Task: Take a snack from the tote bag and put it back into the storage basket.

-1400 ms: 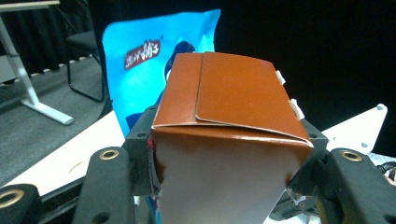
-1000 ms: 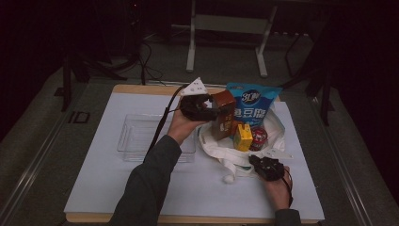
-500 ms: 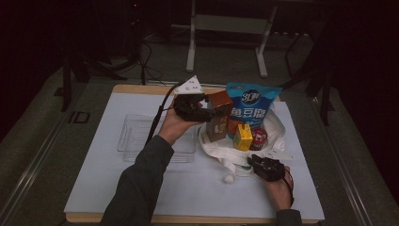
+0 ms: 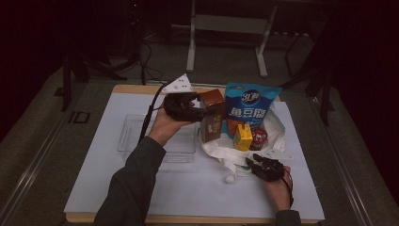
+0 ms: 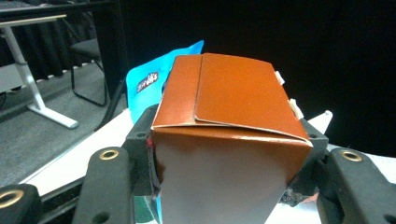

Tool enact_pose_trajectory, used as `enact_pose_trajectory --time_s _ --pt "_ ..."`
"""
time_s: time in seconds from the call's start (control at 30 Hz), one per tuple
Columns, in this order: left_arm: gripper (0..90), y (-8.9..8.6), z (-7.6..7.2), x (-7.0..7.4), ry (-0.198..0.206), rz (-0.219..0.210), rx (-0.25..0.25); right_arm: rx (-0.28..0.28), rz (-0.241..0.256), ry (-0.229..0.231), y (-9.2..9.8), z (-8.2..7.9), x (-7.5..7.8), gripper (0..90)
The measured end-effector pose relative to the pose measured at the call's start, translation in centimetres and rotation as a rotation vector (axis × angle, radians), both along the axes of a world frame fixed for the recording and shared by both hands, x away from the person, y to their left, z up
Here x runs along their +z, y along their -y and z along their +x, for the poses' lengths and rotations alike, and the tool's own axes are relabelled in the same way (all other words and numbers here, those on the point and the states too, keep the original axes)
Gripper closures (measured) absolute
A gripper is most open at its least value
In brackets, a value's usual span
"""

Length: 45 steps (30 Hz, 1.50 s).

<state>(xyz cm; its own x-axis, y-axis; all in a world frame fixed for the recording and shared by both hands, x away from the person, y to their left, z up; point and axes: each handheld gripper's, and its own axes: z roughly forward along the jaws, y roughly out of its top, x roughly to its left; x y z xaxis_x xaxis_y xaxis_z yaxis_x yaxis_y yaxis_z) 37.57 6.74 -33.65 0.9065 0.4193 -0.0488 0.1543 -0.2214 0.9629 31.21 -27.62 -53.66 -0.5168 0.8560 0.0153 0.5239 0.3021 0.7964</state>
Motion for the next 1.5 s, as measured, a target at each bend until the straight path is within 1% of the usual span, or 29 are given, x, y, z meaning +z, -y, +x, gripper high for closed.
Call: enact_pose_trajectory --time_s 0.07,0.1,0.17,0.27,0.3,0.4,0.43,0.53,0.67,0.87,1.13,1.17,1.33,1.5 --pt "42.4 -0.2 -0.1 0.1 0.002 0.001 -0.001 0.000 0.002 -0.004 0.0 0.0 0.0 59.9" --pt "42.4 -0.3 -0.1 0.1 0.002 0.001 -0.002 -0.006 0.014 -0.010 0.1 0.1 0.0 59.9" --pt "42.4 -0.5 -0.1 0.1 0.000 0.003 0.001 -0.005 0.020 -0.012 0.2 0.1 0.0 59.9" --pt "42.4 -0.7 0.0 0.1 0.000 0.008 0.006 -0.004 0.053 -0.026 0.5 0.2 0.0 59.8" --pt "42.4 -0.8 0.0 0.1 -0.002 0.009 0.009 -0.004 0.055 -0.027 0.5 0.2 0.0 59.8" --pt "42.4 -1.1 -0.1 0.1 0.001 0.015 0.012 -0.006 0.044 -0.025 0.4 0.2 0.0 59.8" --pt "42.3 -1.2 -0.1 0.1 0.002 0.018 0.010 -0.007 0.059 -0.030 0.5 0.2 -0.1 59.7" --pt "42.4 -1.6 -0.2 0.1 0.009 0.025 0.010 -0.008 0.067 -0.034 0.6 0.3 -0.1 59.7" --pt "42.4 -2.3 -0.4 0.0 0.009 0.025 0.014 -0.010 0.061 -0.028 0.5 0.2 -0.1 59.5" --pt "42.4 -3.4 -0.4 -0.3 0.003 0.036 0.029 -0.010 0.061 -0.027 0.5 0.2 -0.1 59.4" --pt "42.4 -4.7 -0.4 -0.8 -0.007 0.063 0.049 -0.007 0.062 -0.028 0.5 0.2 -0.1 58.5" --pt "42.4 -5.1 -0.3 -0.9 -0.008 0.075 0.055 -0.006 0.062 -0.028 0.5 0.2 -0.1 58.4" --pt "42.4 -5.9 -0.2 -1.2 -0.022 0.078 0.044 -0.003 0.064 -0.031 0.5 0.2 -0.1 57.9" --pt "42.4 -6.6 -0.1 -1.5 -0.028 0.097 0.048 -0.003 0.064 -0.031 0.5 0.2 -0.1 57.9"
